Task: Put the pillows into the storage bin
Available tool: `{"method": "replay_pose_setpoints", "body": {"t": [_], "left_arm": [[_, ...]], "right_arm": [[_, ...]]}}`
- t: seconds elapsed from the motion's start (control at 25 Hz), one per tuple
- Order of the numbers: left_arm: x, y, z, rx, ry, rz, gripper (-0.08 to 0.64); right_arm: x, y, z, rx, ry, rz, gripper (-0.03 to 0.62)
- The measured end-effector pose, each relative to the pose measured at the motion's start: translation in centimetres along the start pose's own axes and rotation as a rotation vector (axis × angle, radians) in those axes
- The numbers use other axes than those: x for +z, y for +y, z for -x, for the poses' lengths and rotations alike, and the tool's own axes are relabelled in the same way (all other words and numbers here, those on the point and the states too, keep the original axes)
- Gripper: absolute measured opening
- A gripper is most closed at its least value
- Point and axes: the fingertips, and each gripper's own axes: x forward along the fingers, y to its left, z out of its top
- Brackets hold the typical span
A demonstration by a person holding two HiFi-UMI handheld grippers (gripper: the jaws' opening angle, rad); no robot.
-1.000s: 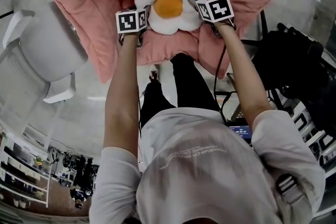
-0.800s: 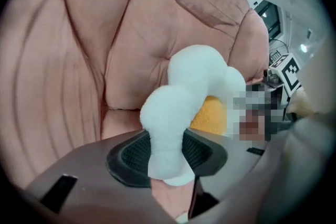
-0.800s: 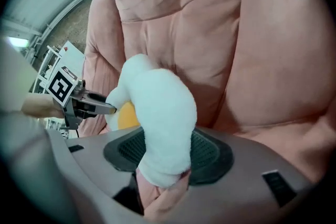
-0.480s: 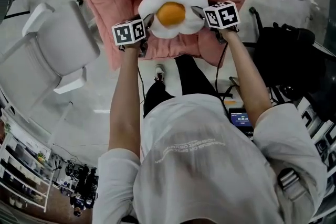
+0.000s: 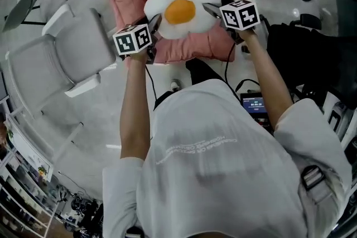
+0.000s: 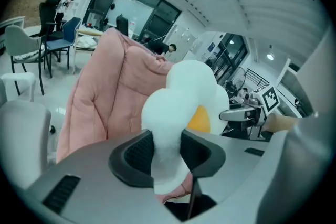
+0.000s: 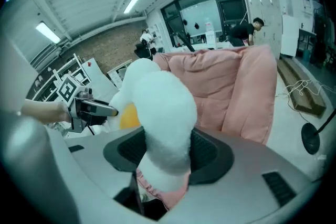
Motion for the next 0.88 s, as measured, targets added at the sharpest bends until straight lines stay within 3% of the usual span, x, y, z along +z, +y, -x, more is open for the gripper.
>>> {"method": "replay_pose_setpoints", "body": {"t": [0.2, 0.4, 0.56, 0.72, 0.88], "left_arm": [[0.9, -3.8, 5.6, -0.067, -0.093, -0.075, 0.147], [0.2, -8.0, 9.6, -0.139, -0.144, -0.185, 0.144], [-0.8, -10.6, 12.7, -0.210, -0.148, -0.277, 0.144], [-2.5, -14.1, 14.7, -0.287, -0.114, -0.359, 0.144], [-7.4, -18.5, 14.2, -0.408, -0.026, -0.428, 0.143]], "right_arm": [[1.1, 4.3, 6.4, -0.019, -0.121, 0.042, 0.241], [-0.1, 7.4, 12.4, -0.087, -0.219, 0.068, 0.241], [-2.5, 10.5, 16.5, -0.153, -0.296, 0.035, 0.241], [-6.4, 12.7, 20.7, -0.236, -0.343, -0.050, 0.241], [-14.1, 14.1, 25.2, -0.349, -0.363, -0.178, 0.241]]}}
